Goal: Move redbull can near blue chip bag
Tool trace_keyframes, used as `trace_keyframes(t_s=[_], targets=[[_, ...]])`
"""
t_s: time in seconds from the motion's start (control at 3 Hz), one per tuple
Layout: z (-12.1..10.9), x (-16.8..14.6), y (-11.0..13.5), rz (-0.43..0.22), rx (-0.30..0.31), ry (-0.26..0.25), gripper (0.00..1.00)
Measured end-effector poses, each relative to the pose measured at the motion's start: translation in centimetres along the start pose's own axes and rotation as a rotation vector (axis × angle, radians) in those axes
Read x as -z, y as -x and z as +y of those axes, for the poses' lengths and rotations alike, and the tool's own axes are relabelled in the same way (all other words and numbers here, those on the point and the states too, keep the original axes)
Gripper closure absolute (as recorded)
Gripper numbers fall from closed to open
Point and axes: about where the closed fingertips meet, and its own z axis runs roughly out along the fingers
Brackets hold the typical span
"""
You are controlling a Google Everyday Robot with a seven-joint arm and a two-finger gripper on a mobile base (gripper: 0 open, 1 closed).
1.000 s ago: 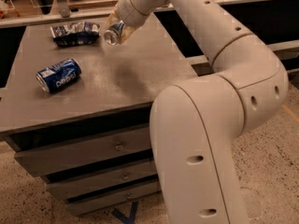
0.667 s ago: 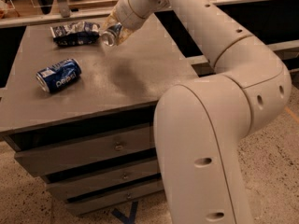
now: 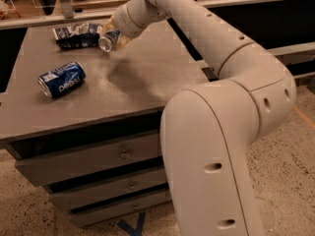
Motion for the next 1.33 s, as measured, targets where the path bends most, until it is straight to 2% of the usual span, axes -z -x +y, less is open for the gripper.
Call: trace_keyframes(t_s=[0.67, 1.33], targets=[[0.6, -1.6, -0.7, 0.007, -0.005, -0.027, 1.0], [1.7, -2.4, -1.2, 0.008, -0.028, -0.026, 1.0]])
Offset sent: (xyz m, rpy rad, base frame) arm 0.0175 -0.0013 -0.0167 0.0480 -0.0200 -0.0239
